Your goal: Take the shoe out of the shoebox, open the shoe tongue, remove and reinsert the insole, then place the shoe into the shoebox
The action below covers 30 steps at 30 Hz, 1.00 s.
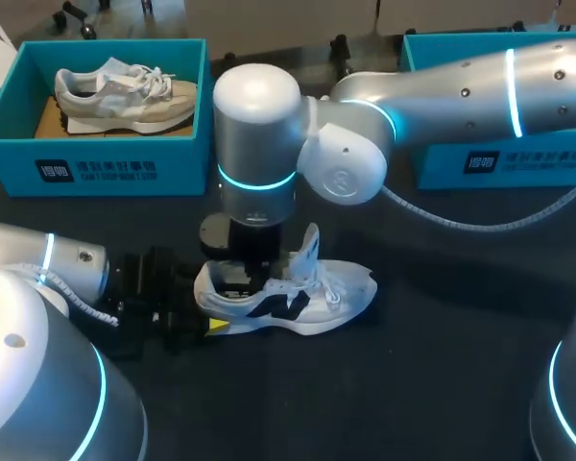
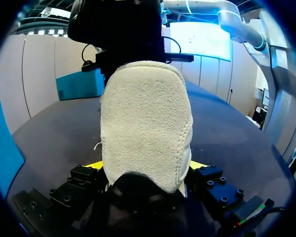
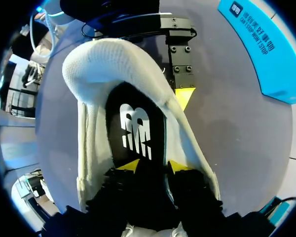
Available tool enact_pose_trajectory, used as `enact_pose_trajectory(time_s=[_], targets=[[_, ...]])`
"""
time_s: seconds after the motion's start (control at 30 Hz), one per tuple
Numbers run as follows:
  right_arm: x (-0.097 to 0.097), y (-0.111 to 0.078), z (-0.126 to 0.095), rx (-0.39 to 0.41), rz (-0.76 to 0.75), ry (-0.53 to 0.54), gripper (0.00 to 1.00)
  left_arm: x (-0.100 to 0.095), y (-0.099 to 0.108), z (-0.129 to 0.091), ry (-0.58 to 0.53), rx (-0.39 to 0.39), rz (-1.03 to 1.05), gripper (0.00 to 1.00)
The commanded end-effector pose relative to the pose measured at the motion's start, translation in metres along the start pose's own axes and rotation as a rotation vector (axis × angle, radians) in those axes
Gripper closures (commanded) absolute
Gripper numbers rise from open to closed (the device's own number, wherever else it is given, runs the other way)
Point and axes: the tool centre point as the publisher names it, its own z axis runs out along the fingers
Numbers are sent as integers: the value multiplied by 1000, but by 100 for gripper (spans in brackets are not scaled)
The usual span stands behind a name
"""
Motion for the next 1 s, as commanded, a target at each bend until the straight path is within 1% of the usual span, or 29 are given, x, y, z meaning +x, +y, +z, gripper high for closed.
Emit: enact_pose_trajectory(time_s=[0.03,0.23,0.33,0.4,0.47,0.6,0.73,0.8,0.9,1.0], targets=[[3,11,35,-6,-7,25,78,-2,2,6,2,-4,1,100],[13,14,46,-11,-1,58,82,-2,2,6,2,-4,1,100],[17,14,52,-4,5,71,88,-2,2,6,2,-4,1,100],[20,14,54,-5,13,75,100,-2,2,6,2,-4,1,100],[23,13,53,-4,22,72,100,-2,2,6,2,-4,1,100],[27,10,47,8,30,61,100,-2,2,6,2,-4,1,100],[30,5,35,21,28,66,100,-2,2,6,2,-4,1,100],[33,1,29,-3,29,63,100,-2,2,6,2,-4,1,100],[37,-5,18,9,33,76,100,-2,2,6,2,-4,1,100],[39,-9,8,2,34,69,100,-2,2,6,2,-4,1,100]])
